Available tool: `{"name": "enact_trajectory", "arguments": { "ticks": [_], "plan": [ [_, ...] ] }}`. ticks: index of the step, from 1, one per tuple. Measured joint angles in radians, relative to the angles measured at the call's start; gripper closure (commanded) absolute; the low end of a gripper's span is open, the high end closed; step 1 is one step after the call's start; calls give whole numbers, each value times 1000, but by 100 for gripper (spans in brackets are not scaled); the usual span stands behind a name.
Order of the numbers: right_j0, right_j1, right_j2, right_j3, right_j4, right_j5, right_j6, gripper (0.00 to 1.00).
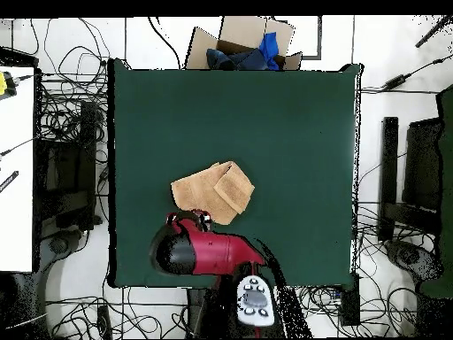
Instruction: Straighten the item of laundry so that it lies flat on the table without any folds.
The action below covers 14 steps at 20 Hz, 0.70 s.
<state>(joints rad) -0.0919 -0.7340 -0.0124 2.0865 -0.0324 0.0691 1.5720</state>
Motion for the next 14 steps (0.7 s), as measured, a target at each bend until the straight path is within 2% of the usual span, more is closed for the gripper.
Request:
{"name": "enact_trajectory", "arguments": {
  "ticks": [7, 14],
  "plan": [
    [-38, 134, -2, -34, -56, -20, 0, 100],
    [-32, 221, -8, -81, -83, -27, 0, 100]
  ]
}}
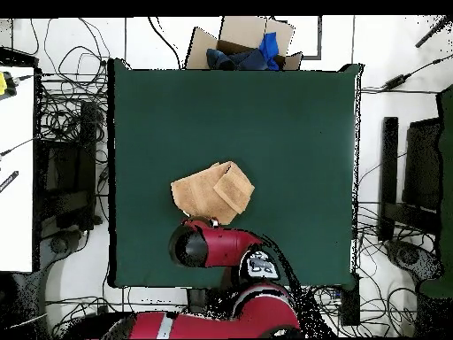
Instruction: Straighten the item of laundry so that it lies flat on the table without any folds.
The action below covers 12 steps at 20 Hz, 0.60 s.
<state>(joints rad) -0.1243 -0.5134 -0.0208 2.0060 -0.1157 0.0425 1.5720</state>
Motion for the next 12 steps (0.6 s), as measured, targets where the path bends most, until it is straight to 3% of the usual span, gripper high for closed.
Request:
{"name": "enact_trajectory", "arguments": {
  "ticks": [8, 12],
  "plan": [
    [5, 94, -2, -68, -33, -37, 0, 100],
    [6, 93, -2, -73, -60, -37, 0, 100]
  ]
}}
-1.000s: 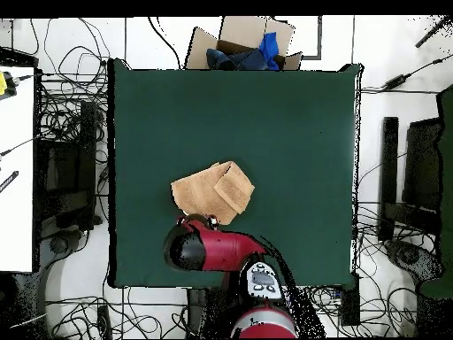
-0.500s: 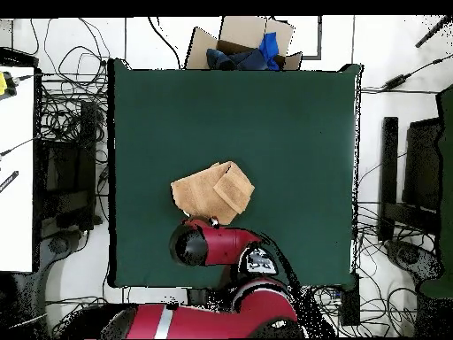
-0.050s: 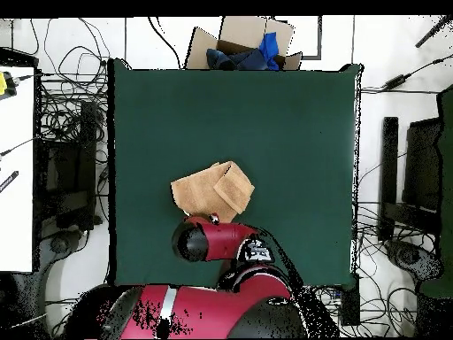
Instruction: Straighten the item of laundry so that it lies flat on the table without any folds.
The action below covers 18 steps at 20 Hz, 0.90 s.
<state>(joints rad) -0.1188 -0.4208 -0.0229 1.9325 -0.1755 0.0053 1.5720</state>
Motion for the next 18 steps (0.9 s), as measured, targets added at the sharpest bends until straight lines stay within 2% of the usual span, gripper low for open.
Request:
{"name": "enact_trajectory", "arguments": {
  "ticks": [6, 12, 18],
  "plan": [
    [-2, 0, 3, -9, -46, 0, 0, 100],
    [-43, -7, 39, -19, -104, 34, 0, 100],
    [-121, -12, 113, -54, -146, 161, 0, 100]
  ]
}}
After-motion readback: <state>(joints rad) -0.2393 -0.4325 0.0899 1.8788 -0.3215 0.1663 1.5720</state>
